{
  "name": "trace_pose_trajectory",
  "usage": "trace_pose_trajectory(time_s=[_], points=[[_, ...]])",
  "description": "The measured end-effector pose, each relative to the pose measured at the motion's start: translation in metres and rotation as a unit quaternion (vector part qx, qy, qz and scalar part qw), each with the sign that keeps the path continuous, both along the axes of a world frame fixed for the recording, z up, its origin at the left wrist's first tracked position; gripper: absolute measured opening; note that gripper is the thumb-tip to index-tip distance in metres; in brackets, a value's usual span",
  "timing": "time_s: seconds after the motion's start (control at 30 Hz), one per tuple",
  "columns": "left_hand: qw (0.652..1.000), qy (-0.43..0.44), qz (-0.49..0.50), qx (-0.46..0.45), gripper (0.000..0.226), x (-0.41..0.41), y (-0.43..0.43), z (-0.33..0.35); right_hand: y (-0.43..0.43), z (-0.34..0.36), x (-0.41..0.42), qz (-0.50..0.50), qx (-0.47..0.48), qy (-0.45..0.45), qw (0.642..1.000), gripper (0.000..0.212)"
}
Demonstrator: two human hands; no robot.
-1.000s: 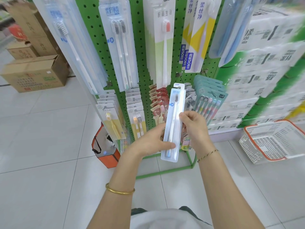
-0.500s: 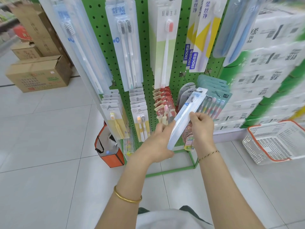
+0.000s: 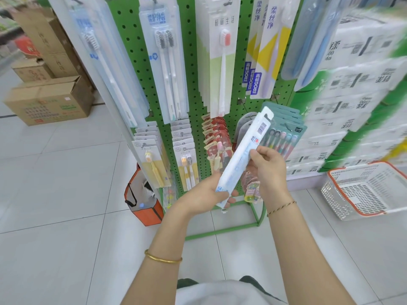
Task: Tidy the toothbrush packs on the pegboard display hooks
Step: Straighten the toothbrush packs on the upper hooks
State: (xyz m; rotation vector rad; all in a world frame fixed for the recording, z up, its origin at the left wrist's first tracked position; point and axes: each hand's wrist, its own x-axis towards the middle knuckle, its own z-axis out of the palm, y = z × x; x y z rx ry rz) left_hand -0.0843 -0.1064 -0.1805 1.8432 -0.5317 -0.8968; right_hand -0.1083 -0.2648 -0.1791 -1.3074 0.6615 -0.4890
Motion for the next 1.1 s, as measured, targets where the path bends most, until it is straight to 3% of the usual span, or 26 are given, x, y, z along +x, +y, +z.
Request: trace_pose_trajectory(time_s=[0.1,0.23,0.33,0.5,0.7,1.1], points=[[0.999,0.034,0.021,-0.023,0.014,0.0,-0.002,-0.002,0.001,0.006,-0.005,0.034,0.007,-0.028,0.999,0.007],[0.997,0.013,0.07,-0.015,0.03,0.003,-0.006,0.007,0.004,0.014,-0.007,0.099,-0.01,-0.046,0.994,0.011],[0.989,-0.027,0.135,-0.046,0.024,0.011,-0.01,0.02,0.009,0.015,-0.007,0.151,-0.028,-0.055,0.987,0.012],[0.958,-0.084,0.23,-0.149,0.022,0.03,-0.012,0.043,0.009,0.016,-0.008,0.231,-0.041,-0.068,0.97,0.013],[0.92,-0.121,0.292,-0.233,0.008,0.041,-0.013,0.059,0.008,0.015,-0.006,0.257,-0.055,-0.064,0.963,0.008],[0.899,-0.028,0.329,-0.287,0.026,0.042,-0.014,0.064,0.013,0.019,-0.005,0.295,-0.051,-0.062,0.952,0.008]])
